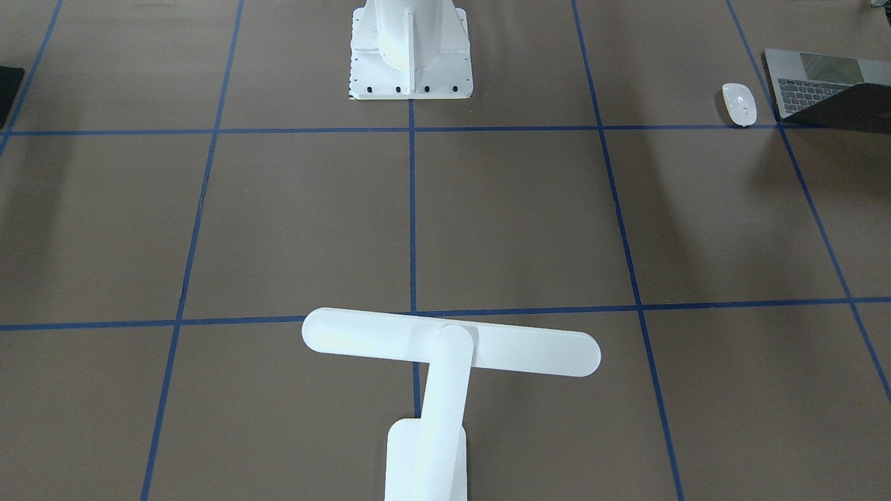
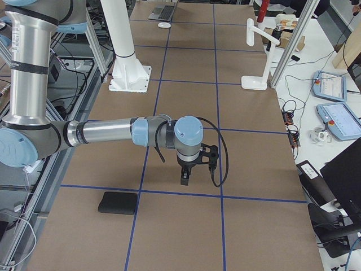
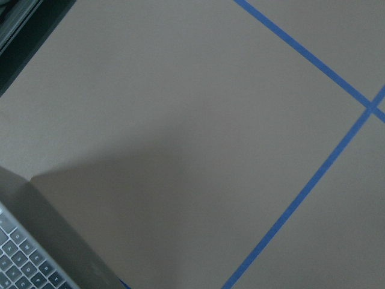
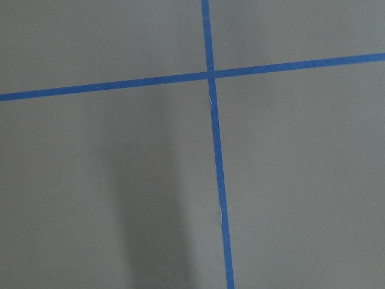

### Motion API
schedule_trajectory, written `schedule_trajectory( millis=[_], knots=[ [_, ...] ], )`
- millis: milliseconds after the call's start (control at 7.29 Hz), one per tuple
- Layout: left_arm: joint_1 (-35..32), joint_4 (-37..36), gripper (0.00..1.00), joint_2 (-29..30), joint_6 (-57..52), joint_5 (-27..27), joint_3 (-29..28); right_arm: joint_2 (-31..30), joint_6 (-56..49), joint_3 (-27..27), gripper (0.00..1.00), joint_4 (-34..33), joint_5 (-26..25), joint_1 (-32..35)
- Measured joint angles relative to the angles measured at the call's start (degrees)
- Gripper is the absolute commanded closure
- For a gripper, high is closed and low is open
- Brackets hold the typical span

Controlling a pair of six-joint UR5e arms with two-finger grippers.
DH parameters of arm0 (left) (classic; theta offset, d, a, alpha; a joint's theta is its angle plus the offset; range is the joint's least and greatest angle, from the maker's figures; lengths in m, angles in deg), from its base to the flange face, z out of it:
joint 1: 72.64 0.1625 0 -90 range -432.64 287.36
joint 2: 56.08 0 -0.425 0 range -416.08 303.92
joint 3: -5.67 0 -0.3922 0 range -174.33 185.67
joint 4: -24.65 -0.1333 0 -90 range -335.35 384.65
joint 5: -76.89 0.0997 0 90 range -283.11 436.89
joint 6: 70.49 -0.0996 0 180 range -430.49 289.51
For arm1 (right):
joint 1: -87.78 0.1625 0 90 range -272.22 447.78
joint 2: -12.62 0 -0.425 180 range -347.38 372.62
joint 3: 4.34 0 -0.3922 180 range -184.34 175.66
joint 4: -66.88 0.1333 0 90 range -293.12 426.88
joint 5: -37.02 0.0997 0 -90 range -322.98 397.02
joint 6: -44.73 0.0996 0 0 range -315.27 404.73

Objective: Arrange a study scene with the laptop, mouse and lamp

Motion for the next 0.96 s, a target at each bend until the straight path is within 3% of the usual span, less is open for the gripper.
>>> schedule_trajectory(
  millis=[549,961],
  knots=[
    [-0.42,0.63,0.00,-0.99,16.56,0.09,-0.25,0.16,0.07,-0.12,0.00,0.48,1.09,0.00],
    [-0.28,3.13,0.00,-0.85,18.36,0.14,-4.99,0.06,0.07,-0.03,0.00,0.22,1.10,0.00]
  ],
)
